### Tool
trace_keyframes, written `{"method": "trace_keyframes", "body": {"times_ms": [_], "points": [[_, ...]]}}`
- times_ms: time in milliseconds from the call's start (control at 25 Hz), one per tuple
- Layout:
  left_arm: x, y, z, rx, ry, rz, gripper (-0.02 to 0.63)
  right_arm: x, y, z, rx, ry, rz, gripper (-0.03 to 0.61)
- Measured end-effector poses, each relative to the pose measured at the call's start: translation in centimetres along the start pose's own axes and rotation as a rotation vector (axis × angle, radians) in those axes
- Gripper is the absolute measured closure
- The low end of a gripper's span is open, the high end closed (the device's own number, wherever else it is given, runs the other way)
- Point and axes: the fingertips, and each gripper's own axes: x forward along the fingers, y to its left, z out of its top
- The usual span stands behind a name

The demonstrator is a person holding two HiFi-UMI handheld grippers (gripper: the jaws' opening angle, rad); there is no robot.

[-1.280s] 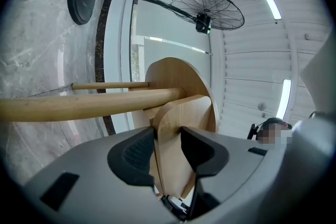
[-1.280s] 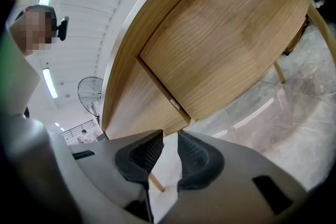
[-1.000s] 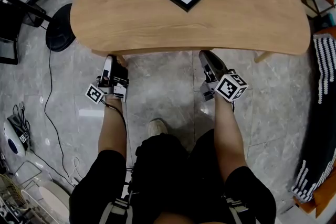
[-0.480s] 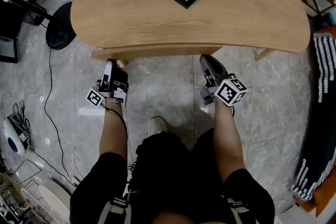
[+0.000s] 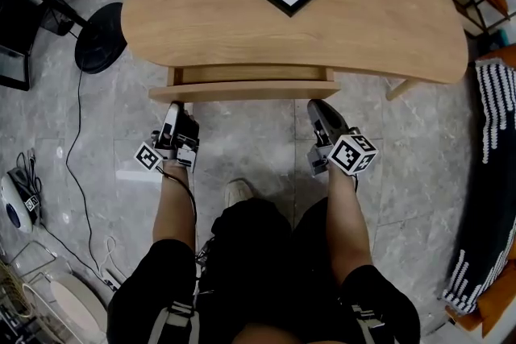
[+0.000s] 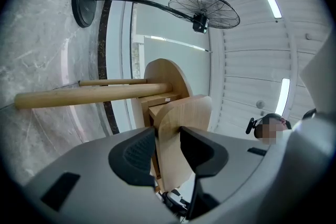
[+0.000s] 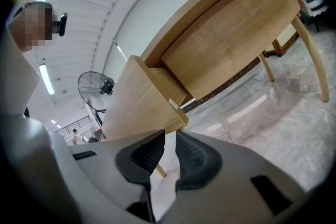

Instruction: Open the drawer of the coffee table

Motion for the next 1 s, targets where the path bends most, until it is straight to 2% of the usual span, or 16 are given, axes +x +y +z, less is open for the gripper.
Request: {"method": "trace_keyframes", "body": {"times_ms": [320, 520, 600, 800, 880, 1000], "points": [[-1.8, -1.4, -0.8, 0.006, 0.011, 0.014, 0.451, -1.9, 1.1, -0.9, 0.009, 0.033, -0.006, 0.505], [-2.8, -1.9, -1.1, 0.007, 0.010, 0.024, 0.453, -2.9, 1.6, -1.4, 0.036, 0.016, 0.003, 0.505], [-2.9, -1.8, -1.3, 0.008, 0.010, 0.032, 0.454, -3.4, 1.7, -0.9, 0.041, -0.009, 0.004, 0.550], [-3.1, -1.8, -1.2, 0.034, 0.001, 0.051, 0.457, -4.0, 1.7, -0.1, 0.023, -0.021, 0.002, 0.551], [-3.3, -1.6, -1.4, 0.041, 0.004, 0.093, 0.474, -4.8, 1.9, 0.5, -0.004, -0.032, -0.012, 0.551], [-4.0, -1.2, -1.4, 0.104, 0.025, 0.253, 0.552, -5.8, 3.0, 2.2, -0.126, -0.048, -0.057, 0.566]]}}
